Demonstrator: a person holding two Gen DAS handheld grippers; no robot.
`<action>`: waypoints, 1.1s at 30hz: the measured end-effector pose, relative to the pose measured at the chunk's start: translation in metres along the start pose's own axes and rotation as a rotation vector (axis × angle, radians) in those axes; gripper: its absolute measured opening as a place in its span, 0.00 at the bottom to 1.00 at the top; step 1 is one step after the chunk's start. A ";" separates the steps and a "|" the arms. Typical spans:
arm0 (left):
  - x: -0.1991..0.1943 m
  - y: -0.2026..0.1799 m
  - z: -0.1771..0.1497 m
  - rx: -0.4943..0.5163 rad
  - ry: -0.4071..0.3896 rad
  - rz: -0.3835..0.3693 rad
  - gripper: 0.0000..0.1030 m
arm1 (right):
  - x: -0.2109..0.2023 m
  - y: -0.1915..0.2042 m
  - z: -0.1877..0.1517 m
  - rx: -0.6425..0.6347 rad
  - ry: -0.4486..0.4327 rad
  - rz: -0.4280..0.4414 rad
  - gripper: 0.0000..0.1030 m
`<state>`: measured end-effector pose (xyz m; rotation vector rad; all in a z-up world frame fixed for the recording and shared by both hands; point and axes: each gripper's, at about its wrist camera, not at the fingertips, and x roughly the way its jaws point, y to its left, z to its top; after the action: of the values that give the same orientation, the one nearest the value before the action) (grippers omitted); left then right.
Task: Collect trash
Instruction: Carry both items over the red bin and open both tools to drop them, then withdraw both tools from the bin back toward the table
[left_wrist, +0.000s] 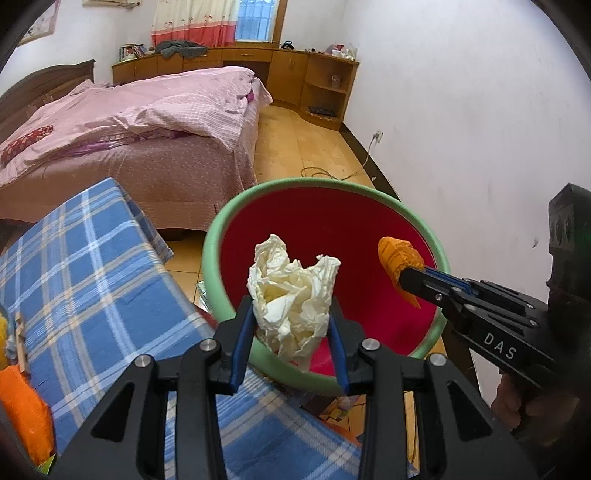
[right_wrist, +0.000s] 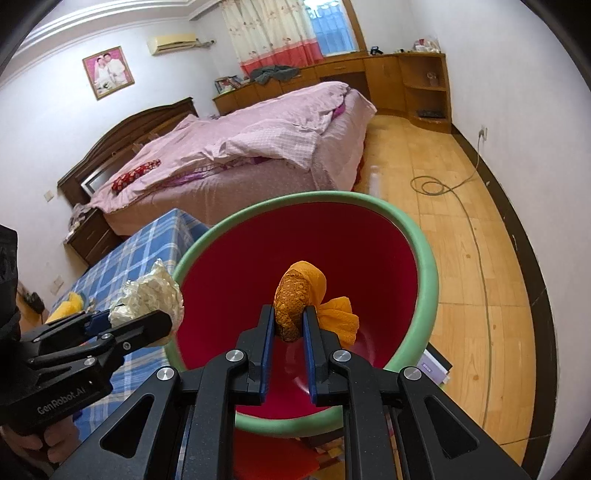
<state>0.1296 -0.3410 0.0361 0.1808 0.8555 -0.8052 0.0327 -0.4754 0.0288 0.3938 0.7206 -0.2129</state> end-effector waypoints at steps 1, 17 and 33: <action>0.003 -0.001 0.000 0.003 0.002 -0.003 0.36 | 0.001 -0.001 0.000 0.003 0.002 -0.001 0.15; 0.009 -0.002 0.005 0.005 0.000 0.032 0.59 | 0.007 -0.001 0.001 0.001 -0.007 0.007 0.28; -0.046 0.011 0.000 -0.066 -0.068 0.028 0.59 | -0.027 0.016 0.000 0.011 -0.058 0.030 0.55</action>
<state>0.1197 -0.3073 0.0679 0.1067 0.8127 -0.7523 0.0181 -0.4597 0.0510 0.4075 0.6563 -0.1995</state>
